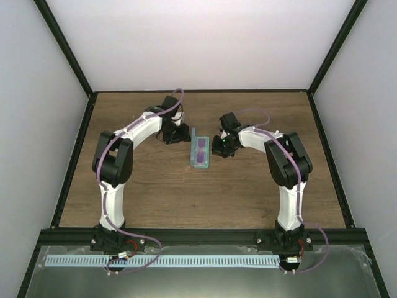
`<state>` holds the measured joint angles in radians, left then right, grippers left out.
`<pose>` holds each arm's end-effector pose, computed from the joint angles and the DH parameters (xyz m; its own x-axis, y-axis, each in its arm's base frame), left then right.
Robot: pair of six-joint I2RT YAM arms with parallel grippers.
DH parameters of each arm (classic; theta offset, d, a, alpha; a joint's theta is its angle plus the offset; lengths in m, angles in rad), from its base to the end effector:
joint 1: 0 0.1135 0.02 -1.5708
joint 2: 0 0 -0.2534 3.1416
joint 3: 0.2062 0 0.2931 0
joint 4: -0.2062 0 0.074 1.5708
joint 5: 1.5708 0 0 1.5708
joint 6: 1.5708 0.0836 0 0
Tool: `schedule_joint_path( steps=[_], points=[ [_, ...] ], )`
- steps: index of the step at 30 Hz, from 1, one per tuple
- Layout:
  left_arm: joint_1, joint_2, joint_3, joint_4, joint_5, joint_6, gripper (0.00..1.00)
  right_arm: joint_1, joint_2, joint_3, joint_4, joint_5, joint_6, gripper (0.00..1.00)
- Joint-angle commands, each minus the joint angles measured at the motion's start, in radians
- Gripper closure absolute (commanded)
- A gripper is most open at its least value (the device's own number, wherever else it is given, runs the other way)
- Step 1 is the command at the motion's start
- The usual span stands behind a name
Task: Organize the sunglasses
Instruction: Close the sunglasses case at the center of the board.
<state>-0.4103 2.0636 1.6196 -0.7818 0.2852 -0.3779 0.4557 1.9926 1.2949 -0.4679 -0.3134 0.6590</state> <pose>0.4279 -0.2118 0.1226 -0.9755 0.0382 -0.2166 0.1185 0.9211 -0.3709 0.3862 0.2180 0.0653 -0.9756 0.1706 -0.1382 0.0881 0.8807 0.4654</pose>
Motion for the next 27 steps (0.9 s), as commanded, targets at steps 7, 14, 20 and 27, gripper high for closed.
schedule_joint_path(
  steps=[7, 14, 20, 27],
  points=[
    [-0.049, 0.038, 0.051, -0.026, 0.019, -0.02, 0.44, 0.005, 0.062, -0.021, 0.119, -0.149, -0.006, 0.98],
    [-0.077, 0.076, 0.07, -0.03, 0.036, -0.023, 0.44, 0.0, 0.067, -0.043, 0.202, -0.264, 0.038, 0.98],
    [-0.087, 0.086, 0.064, -0.029, 0.035, -0.021, 0.44, -0.003, 0.065, -0.058, 0.25, -0.316, 0.063, 0.96],
    [-0.096, 0.097, 0.065, -0.027, 0.039, -0.017, 0.44, -0.016, 0.061, -0.084, 0.298, -0.352, 0.094, 0.95]
  ],
)
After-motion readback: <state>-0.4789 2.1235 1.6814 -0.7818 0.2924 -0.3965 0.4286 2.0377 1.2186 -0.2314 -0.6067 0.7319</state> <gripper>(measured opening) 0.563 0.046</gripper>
